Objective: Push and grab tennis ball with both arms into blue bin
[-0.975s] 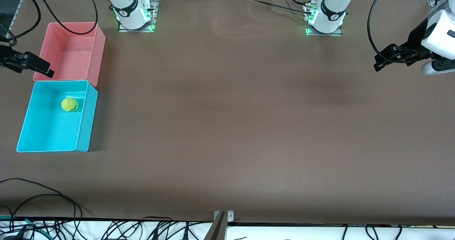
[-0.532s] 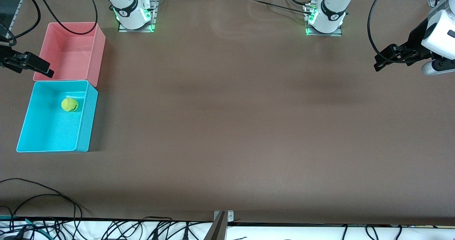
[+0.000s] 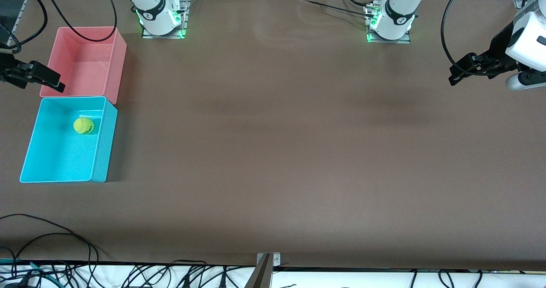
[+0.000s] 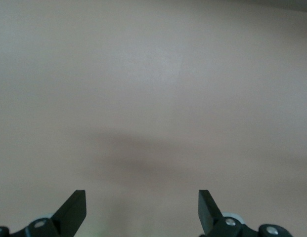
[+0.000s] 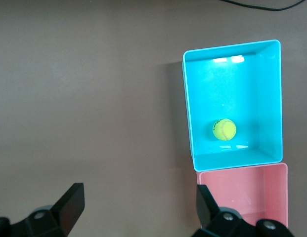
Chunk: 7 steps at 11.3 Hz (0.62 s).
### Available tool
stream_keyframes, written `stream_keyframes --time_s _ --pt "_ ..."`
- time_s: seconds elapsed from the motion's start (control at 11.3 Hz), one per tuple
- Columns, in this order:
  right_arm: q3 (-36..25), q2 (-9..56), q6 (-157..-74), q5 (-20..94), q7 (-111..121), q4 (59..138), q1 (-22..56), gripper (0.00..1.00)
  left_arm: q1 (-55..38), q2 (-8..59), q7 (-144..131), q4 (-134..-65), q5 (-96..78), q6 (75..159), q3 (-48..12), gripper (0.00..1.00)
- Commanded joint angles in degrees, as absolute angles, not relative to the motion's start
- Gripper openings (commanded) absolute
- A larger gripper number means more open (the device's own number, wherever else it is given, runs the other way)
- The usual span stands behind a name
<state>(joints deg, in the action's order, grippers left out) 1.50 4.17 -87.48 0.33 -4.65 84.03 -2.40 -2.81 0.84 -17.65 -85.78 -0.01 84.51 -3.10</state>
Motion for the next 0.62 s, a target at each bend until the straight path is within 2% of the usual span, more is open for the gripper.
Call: stream_keyframes --time_s 0.0,0.53 --pt "1.41 3.43 -87.98 1.41 -1.16 84.99 -3.43 1.0 -2.72 0.44 -18.28 -85.69 1.23 83.85 -3.34 1.0" --pt "0.53 3.52 -88.33 1.49 0.18 84.99 -3.96 1.0 -2.81 0.44 -18.19 -85.69 1.23 83.85 -3.43 1.0"
